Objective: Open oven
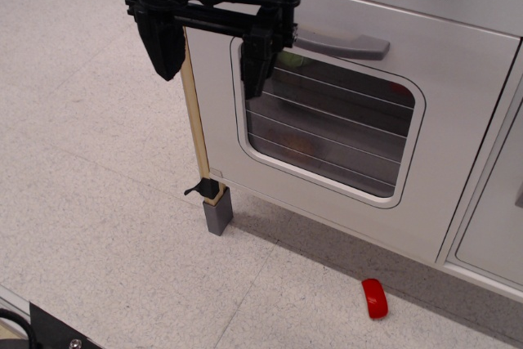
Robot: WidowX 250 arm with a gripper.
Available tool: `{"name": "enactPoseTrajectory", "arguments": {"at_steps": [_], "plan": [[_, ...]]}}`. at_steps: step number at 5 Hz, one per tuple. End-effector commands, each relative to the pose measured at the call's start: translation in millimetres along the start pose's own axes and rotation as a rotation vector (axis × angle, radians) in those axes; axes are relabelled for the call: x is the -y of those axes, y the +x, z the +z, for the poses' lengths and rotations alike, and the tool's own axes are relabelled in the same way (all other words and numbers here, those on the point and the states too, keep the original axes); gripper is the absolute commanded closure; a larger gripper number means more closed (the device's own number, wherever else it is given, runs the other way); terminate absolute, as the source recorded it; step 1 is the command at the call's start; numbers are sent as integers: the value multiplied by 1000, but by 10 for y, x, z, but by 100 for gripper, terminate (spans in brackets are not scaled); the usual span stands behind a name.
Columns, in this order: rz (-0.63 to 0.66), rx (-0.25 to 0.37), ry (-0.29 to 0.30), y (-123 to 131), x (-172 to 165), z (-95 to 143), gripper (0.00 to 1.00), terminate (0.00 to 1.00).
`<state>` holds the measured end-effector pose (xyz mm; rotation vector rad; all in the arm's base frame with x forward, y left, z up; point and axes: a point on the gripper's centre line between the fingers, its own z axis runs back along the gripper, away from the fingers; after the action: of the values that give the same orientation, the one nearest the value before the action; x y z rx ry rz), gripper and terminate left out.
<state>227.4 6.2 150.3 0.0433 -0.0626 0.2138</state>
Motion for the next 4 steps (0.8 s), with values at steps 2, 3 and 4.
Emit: {"name": "enactPoseTrajectory", "arguments": {"at_steps": [2, 3, 4], "plan": [[-245, -83, -83, 201, -33, -118, 0, 0], [-491, 49, -49, 405, -127, -209, 0, 0], [-743, 116, 27, 691, -159, -266, 0, 0]]}}
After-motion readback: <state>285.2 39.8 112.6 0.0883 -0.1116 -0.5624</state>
